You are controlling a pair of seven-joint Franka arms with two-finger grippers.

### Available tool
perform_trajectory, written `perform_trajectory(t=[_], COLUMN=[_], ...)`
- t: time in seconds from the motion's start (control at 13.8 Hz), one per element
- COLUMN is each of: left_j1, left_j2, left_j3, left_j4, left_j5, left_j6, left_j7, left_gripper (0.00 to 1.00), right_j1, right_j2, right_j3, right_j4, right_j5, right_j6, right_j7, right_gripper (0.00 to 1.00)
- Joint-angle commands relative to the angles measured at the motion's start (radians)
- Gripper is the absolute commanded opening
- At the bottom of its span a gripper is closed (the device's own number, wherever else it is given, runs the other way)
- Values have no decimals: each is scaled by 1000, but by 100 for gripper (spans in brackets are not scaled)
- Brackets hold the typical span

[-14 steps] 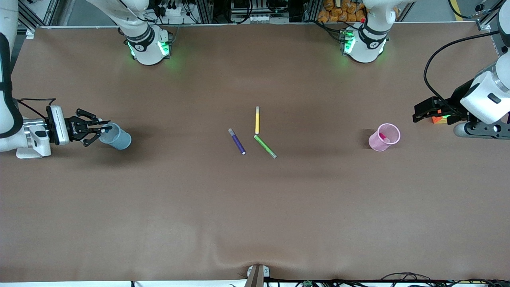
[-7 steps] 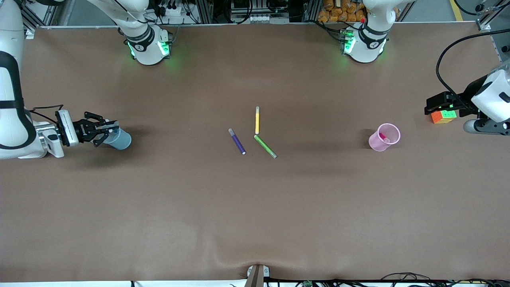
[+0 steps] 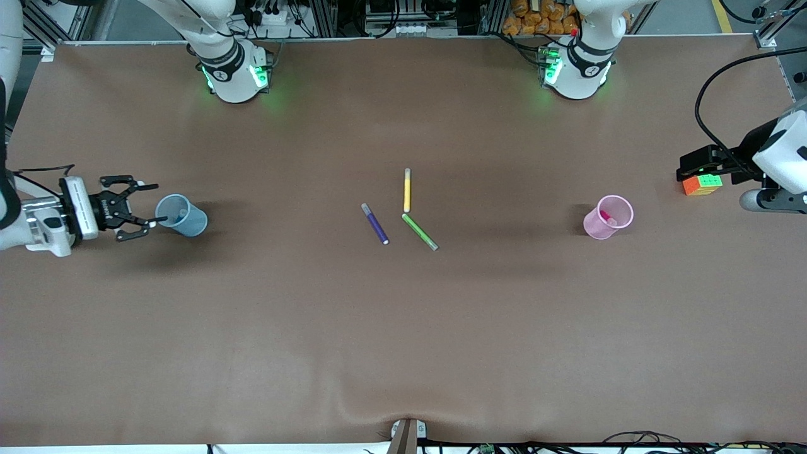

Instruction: Place pink and blue markers in matching cups

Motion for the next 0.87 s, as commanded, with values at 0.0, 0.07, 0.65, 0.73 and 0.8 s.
perform_trajectory(t=[0.0,0.07,0.65,0.73,0.8], left_j1=[-142,-165,-244,-245,-247], left_j2=[-34,-49,-137,-137,-137], left_j3=[114,139,265,269,271], left_j4=[9,4,-97,-99,-99], left_j5=[71,67,-56,-56,-56], left_j6=[-24,-45,-25,-25,-24], left_j7=[13,13,-2,-2,-2], left_gripper=[100,100,100,100,100], right_j1=[36,53,208,222,231], right_j2=[-27,-37,-223,-249,-267], right_j3=[13,13,11,13,13], right_j4=[84,108,159,159,158], right_j5=[-65,-77,-281,-309,-321], right_j6=[-16,-15,60,63,68], right_j7=[164,230,738,804,867], right_gripper=[100,100,100,100,100])
